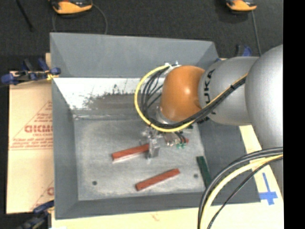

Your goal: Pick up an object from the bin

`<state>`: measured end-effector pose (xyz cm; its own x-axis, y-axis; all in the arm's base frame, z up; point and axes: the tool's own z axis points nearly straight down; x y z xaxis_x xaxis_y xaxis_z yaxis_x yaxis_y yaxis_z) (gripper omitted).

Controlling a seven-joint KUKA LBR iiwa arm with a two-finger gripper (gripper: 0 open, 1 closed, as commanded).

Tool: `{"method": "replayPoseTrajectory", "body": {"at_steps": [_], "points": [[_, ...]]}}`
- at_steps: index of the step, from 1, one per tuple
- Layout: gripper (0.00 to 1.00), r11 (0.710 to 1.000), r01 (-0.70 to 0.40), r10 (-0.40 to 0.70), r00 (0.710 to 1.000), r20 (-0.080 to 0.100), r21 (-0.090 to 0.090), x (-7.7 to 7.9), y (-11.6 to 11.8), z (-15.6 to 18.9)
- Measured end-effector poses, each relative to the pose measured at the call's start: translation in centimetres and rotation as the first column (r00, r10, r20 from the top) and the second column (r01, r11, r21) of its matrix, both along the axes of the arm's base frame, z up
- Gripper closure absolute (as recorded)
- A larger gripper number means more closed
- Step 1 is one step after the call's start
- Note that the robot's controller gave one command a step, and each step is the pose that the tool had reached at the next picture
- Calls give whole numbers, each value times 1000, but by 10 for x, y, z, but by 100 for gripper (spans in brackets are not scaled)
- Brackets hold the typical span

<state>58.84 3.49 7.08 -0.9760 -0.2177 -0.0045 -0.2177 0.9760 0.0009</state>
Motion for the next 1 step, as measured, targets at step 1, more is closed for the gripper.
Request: {"method": "replayPoseTrajectory", "body": {"at_steps": [1], "points": [[100,970,-243,243,970,8,-5,22,7,150]]}}
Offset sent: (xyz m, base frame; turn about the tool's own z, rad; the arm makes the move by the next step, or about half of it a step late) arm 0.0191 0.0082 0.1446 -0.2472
